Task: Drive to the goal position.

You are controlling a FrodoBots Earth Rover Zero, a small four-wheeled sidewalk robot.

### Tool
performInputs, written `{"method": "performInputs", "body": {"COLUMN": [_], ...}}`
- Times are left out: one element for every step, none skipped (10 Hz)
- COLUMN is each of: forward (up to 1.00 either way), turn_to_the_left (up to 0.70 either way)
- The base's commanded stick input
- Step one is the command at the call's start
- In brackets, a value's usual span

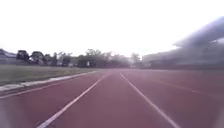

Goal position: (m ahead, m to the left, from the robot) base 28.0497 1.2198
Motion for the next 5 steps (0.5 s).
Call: {"method": "performInputs", "body": {"forward": [0.70, 0.70, 0.70, 0.70, 0.70], "turn_to_the_left": [0.00, 0.00, 0.00, 0.00, 0.00]}}
